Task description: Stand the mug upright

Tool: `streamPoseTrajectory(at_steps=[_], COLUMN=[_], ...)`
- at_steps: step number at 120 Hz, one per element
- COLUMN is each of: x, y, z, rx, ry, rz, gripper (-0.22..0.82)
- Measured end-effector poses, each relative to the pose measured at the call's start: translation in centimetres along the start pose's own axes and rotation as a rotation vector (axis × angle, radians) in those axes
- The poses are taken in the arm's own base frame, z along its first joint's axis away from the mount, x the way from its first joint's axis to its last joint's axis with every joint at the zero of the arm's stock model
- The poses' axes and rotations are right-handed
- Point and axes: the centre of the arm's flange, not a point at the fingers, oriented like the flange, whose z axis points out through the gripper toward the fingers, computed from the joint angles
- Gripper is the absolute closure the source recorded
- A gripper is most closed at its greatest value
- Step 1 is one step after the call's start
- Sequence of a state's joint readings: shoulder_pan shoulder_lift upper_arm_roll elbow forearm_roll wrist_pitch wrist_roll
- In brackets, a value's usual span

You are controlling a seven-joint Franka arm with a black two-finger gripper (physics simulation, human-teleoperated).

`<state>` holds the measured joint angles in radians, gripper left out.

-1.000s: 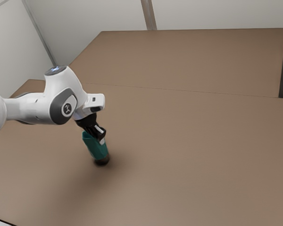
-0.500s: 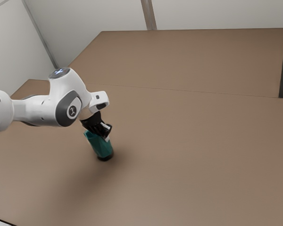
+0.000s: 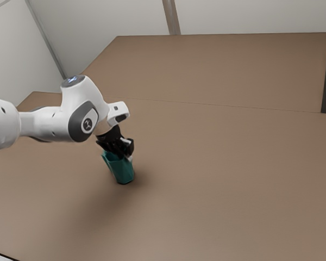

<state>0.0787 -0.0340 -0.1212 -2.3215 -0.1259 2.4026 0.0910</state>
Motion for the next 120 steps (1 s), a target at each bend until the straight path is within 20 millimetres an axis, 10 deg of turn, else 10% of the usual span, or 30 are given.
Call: streamPoseTrajectory(at_steps=[60, 98, 120], x=[2.9, 10.7, 11.9], y=[1.6, 5.0, 3.3], z=[-3.7, -16.6, -23.4], rx=[-0.006, 0.04, 0.063], ry=[0.033, 0.083, 0.063], rz=[0.006, 0.119, 0.121], gripper=[0.28, 0.07, 0.03])
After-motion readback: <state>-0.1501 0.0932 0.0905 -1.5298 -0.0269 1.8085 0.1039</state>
